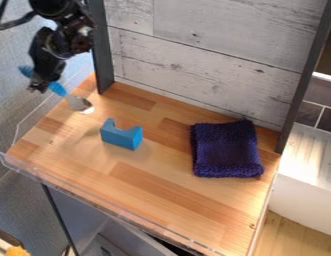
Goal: Move the blue spatula between the cloth and the blue toy
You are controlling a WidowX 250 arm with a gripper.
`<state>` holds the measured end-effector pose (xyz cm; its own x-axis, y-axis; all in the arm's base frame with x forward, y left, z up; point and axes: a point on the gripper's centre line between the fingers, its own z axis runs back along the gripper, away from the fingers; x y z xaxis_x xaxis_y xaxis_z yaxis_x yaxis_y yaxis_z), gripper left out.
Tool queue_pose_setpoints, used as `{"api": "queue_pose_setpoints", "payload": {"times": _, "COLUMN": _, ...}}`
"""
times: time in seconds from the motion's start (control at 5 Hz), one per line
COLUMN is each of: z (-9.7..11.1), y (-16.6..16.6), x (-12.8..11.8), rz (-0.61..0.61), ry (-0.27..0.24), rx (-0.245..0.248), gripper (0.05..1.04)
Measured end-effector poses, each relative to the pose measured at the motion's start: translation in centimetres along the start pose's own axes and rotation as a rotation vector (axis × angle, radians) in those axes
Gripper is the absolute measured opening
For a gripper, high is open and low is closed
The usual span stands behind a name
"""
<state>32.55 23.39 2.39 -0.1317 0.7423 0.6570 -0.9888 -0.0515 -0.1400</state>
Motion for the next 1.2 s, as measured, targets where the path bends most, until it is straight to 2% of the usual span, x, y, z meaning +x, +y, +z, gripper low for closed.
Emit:
{"api": "queue_pose_setpoints", "payload": {"times": 0.2, "z": 0.5, "y": -0.9, "x": -1.0, "rz": 0.015, "ry": -0.023, "rx": -0.029, "gripper": 0.421}}
{"api": "queue_pose_setpoints", "payload": {"times": 0.4, "z": 0.7, "y": -1.5, "x": -2.5, "rz": 0.023, "ry": -0.017, "rx": -0.053, "gripper": 0.421}}
{"api": "queue_pose_setpoints", "payload": {"times": 1.0, "z": 1.7, "y": 0.0, "x": -6.4, "rz": -0.055, "ry": 0.024, "rx": -0.048, "gripper": 0.421}}
{"api": "queue_pose_setpoints", "payload": {"times": 1.2, "z": 3.3, "y": 0.2, "x": -7.2, "rz": -0.094, "ry": 0.021, "rx": -0.078, "gripper": 0.421}}
